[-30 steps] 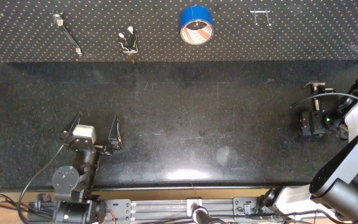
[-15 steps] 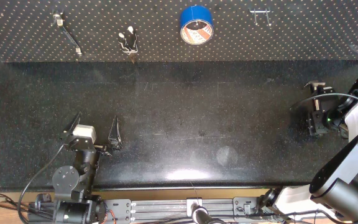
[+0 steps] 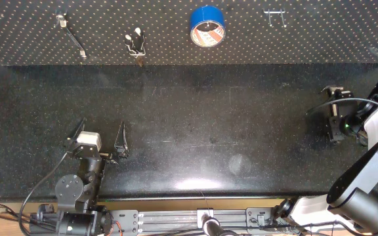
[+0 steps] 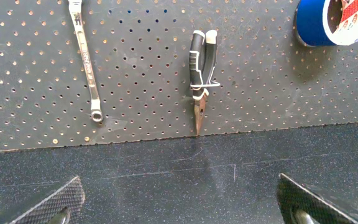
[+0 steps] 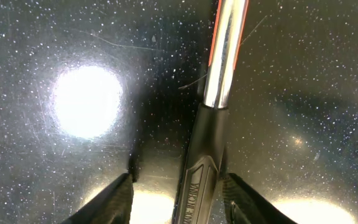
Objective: Place Tools Onto Pegboard
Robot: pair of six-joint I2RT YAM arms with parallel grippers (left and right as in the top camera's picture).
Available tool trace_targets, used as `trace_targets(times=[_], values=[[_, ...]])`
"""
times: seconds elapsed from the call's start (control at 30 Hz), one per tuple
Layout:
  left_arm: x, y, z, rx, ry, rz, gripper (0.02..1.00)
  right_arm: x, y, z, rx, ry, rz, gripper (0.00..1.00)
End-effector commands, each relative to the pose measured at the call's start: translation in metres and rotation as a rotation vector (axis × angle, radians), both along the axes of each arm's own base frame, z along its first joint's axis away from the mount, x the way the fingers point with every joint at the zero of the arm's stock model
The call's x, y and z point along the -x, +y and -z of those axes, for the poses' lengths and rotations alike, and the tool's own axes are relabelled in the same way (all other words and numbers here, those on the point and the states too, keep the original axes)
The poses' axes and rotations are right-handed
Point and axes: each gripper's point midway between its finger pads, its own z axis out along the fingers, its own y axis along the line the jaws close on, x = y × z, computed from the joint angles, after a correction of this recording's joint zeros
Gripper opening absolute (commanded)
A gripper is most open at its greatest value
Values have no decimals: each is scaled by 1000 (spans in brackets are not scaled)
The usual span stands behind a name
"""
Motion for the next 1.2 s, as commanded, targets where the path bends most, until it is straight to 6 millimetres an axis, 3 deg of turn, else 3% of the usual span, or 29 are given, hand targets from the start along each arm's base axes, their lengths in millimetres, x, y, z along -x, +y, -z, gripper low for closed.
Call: trace_targets(times=[0.03, 0.33, 1.2], values=[[0, 1, 0, 4, 0, -7, 996, -1, 4, 3, -21, -3, 6, 395], [0, 1, 0, 4, 0, -7, 996, -1, 4, 3, -19, -5, 6, 288], [0, 1, 0, 4, 0, -7, 996, -1, 4, 5, -22, 1, 2, 264]])
